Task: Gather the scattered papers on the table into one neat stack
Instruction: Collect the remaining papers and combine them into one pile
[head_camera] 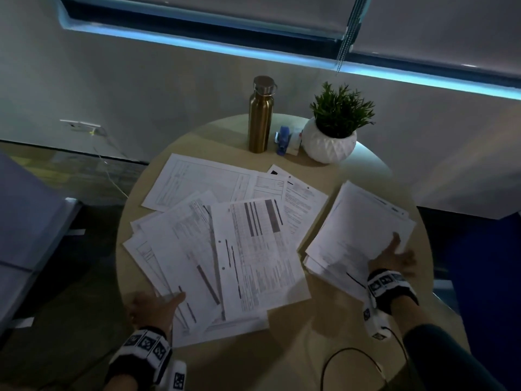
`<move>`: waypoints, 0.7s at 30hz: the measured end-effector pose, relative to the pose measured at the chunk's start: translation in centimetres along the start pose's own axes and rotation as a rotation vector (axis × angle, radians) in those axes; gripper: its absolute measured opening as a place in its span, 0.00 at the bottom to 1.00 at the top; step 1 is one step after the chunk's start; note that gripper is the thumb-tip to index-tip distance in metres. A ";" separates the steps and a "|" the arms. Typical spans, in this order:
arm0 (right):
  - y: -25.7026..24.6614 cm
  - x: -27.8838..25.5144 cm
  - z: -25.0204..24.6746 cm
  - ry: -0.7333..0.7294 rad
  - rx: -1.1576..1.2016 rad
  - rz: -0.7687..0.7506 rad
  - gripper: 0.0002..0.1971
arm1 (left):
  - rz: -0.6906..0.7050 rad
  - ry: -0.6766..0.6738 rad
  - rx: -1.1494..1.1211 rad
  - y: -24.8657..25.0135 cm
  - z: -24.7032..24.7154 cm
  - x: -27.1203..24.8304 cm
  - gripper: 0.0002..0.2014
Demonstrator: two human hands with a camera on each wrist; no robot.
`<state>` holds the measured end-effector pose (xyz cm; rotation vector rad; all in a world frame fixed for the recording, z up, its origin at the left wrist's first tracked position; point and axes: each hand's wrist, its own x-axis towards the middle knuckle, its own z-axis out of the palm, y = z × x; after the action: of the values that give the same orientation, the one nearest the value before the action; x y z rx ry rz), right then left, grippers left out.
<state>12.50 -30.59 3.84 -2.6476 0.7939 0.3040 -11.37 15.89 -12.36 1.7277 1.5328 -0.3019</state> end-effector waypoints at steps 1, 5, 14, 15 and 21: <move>-1.0 -0.8 0.8 0.062 -0.007 -0.066 0.41 | -0.019 0.013 0.036 1.5 -1.4 -3.3 0.64; -6.0 -5.4 5.1 -0.052 0.140 -0.511 0.24 | -0.044 0.030 0.030 8.2 -3.7 -11.3 0.56; -14.6 -10.7 10.9 -0.363 -0.029 -0.396 0.48 | 0.171 -0.065 0.102 13.5 -3.4 -6.9 0.54; -15.3 -11.2 11.3 -0.365 -0.038 -0.405 0.47 | 0.208 -0.104 0.122 13.8 -2.8 -6.5 0.50; -17.4 -14.5 13.0 -0.370 0.018 -0.366 0.47 | 0.363 -0.175 0.072 14.5 -1.7 -9.0 0.21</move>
<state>9.16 -4.86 1.13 -2.5419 0.1910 0.6532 -0.72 11.11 0.26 1.9401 1.0714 -0.3134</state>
